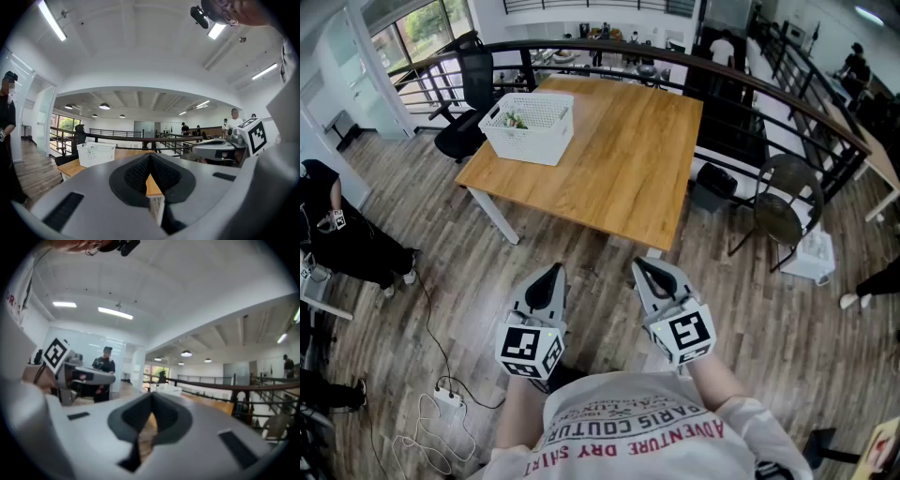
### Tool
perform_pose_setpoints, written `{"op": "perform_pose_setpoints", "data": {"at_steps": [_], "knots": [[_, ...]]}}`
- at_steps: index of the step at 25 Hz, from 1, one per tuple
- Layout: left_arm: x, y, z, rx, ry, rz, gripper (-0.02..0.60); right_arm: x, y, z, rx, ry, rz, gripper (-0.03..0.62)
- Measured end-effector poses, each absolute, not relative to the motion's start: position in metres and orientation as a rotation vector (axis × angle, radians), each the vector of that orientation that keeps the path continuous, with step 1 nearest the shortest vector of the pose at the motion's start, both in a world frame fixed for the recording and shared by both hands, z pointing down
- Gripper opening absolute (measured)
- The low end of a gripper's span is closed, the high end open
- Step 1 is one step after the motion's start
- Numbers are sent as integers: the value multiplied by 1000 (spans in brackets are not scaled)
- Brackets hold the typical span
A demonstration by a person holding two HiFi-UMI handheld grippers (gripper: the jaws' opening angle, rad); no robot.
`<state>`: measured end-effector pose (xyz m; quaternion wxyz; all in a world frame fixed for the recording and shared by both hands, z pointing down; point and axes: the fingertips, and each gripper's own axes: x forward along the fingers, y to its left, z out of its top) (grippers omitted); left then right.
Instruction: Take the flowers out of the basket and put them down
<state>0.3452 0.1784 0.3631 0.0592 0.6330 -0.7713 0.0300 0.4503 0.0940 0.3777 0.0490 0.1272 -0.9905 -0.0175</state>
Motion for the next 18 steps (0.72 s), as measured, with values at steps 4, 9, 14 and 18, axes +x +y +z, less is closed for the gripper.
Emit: {"op": "perform_pose_setpoints", "data": {"at_steps": [4,9,14,18], "knots": [[337,179,362,1914,-2341,77,26,443,90,379,394,-3011,-36,28],[328,179,367,1908,-2326,65,26,431,91,384,396,-3003,-38,28],[303,186,376,1892,-2309,42,26,409,93,391,424,-2994,30,29],[262,189,385,1878,-2290,17,26,373,97,395,440,-2977,15,29]]}}
